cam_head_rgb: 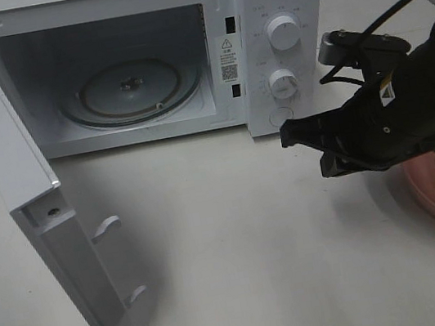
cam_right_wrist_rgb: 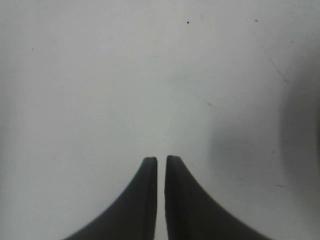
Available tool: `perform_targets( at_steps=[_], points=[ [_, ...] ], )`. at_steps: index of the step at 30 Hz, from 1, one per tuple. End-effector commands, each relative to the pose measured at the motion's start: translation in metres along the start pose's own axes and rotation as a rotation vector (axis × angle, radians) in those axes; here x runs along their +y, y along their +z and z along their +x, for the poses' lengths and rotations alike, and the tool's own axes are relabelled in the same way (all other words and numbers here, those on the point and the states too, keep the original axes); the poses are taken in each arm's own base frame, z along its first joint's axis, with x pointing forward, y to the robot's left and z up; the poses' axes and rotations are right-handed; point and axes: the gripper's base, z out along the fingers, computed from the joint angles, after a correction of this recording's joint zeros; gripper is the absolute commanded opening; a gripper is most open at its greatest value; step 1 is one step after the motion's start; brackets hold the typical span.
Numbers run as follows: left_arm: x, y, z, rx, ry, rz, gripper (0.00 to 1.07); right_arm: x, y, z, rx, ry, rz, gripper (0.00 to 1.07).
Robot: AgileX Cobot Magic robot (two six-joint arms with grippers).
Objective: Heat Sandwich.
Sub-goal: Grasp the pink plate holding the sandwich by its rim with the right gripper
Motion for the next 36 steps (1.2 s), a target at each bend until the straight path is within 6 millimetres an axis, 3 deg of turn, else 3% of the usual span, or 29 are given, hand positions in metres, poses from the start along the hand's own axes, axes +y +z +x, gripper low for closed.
perform_targets(
  at_steps=[1,11,15,17,19,20,22,25,31,36],
  points=[
    [0.0,-0.002,0.002,-0.023,0.0,0.004,1.0,-0.002,-0.009,0.005,0.054,-0.181,0.026,0.11],
    [0.0,-0.002,0.002,-0.023,0.0,0.004,1.0,-0.009,-0.024,0.015,0.166,-0.362,0.065,0.22],
    [0.0,-0.002,0.002,-0.023,0.0,0.004,1.0,-0.008,-0.03,0.012,0.201,-0.365,0.081,0.37],
    [0.0,-0.002,0.002,-0.023,0.0,0.004,1.0,-0.006,-0.035,0.007,0.217,-0.376,0.097,0.53],
    [0.0,-0.002,0.002,-0.023,0.0,0.004,1.0,-0.006,-0.037,0.005,0.219,-0.384,0.106,0.57],
    [0.0,-0.002,0.002,-0.023,0.0,0.004,1.0,-0.004,-0.04,0.0,0.215,-0.397,0.117,0.69],
    [0.0,-0.002,0.002,-0.023,0.0,0.004,1.0,-0.003,-0.042,-0.002,0.209,-0.404,0.12,0.74],
    [0.0,-0.002,0.002,-0.023,0.0,0.004,1.0,-0.001,-0.046,-0.01,0.192,-0.428,0.134,0.9],
    [0.0,-0.002,0.002,-0.023,0.0,0.004,1.0,-0.002,-0.052,-0.017,0.194,-0.423,0.144,0.9],
    [0.0,-0.002,0.002,-0.023,0.0,0.004,1.0,-0.018,-0.053,-0.026,0.207,-0.353,0.176,0.9]
  ],
)
